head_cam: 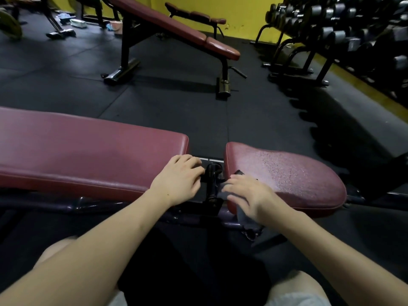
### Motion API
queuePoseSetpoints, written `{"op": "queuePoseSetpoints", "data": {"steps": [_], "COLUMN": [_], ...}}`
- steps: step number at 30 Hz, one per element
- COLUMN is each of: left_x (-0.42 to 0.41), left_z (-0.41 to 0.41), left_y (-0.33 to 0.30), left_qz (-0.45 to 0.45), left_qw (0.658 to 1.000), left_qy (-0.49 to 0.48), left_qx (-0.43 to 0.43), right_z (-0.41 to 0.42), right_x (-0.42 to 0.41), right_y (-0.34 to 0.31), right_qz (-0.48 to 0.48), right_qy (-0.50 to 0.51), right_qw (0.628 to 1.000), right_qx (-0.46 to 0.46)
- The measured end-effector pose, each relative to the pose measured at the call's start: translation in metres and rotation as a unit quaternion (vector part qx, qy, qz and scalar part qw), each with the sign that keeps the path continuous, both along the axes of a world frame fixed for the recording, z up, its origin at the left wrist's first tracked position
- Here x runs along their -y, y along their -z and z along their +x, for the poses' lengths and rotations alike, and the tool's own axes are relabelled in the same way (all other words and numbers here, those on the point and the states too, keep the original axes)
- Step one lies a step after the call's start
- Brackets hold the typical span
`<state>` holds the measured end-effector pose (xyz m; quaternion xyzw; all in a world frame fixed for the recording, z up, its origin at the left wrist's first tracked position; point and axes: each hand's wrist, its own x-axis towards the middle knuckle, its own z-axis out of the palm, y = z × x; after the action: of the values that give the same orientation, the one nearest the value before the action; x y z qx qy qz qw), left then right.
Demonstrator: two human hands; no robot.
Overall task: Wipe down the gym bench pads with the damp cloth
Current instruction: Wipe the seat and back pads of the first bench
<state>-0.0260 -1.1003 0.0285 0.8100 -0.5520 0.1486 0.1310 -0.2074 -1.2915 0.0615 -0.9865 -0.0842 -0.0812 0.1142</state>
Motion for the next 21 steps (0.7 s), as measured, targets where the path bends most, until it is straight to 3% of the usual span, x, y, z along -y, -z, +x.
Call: {"op": "queuePoseSetpoints", "data": {"steps": [4, 7, 14, 17, 21], "left_x": [-0.003, -0.005, -0.003, -0.002, 0.002], "left_z": [-0.001, -0.001, -0.002, 0.000, 0.002], "left_y": [0.002, 0.004, 0.007, 0.008, 0.009], "left_qz": [0.004, -0.012, -0.039, -0.046, -0.049], "left_qw": [0.999, 0.999, 0.998, 0.998, 0.997], "left_qy": [0.002, -0.007, -0.012, -0.009, -0.020], "left_qx": [0.038, 0.043, 0.039, 0.047, 0.060], "right_z": [0.040, 0.065, -0.008, 0.020, 0.078], "right_x": [0.015, 0.015, -0.007, 0.012, 0.053], "right_y": [-0.009, -0.010, 0.008, 0.001, -0.016], "right_qz": [0.081, 0.087, 0.062, 0.126, 0.180], "right_qy": [0.099, 0.176, 0.091, 0.173, 0.353], "right_qw": [0.992, 0.981, 0.993, 0.977, 0.918], "right_qx": [-0.001, -0.012, 0.043, 0.019, 0.034]}}
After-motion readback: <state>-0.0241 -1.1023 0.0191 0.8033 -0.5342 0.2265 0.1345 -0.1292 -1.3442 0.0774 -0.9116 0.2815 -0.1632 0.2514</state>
